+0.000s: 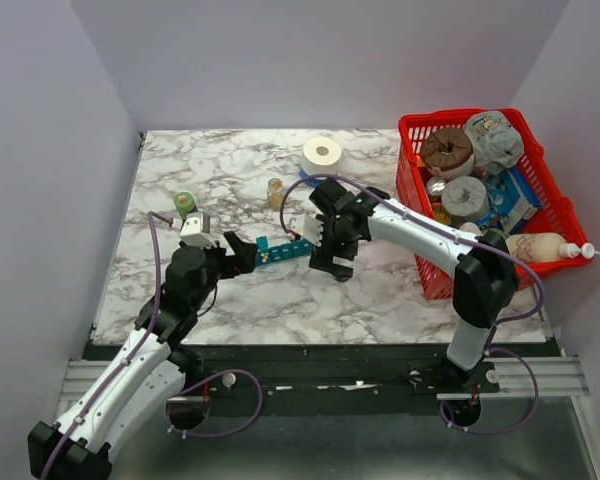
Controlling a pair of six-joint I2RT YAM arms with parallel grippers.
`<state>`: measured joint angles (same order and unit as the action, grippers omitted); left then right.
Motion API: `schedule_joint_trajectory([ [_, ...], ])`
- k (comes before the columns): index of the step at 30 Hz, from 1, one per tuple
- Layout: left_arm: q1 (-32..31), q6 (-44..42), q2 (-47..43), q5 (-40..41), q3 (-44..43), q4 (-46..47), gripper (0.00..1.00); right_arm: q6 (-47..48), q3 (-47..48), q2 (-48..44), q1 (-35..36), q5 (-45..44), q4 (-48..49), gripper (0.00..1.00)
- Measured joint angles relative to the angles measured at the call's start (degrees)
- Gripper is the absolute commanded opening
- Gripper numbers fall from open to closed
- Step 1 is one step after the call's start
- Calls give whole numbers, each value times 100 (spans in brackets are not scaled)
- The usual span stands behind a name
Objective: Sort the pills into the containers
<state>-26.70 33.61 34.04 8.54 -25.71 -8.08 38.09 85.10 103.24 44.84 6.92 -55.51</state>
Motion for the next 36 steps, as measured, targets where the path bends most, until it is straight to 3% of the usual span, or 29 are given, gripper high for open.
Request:
schedule_joint_trajectory([
  [8,0,0,-181,0,7,-20,99,96,-192,-673,-389,748,155,100],
  [15,2,0,-284,-2,37,-17,99,476,-1259,-1840,-560,1475,894,100],
  [22,2,0,-337,-2,39,-22,99,684,-1904,-1659,-645,1469,1539,100],
  [36,2,2,-328,-7,48,-20,99,699,-1921,-1029,-726,1298,2050,98],
])
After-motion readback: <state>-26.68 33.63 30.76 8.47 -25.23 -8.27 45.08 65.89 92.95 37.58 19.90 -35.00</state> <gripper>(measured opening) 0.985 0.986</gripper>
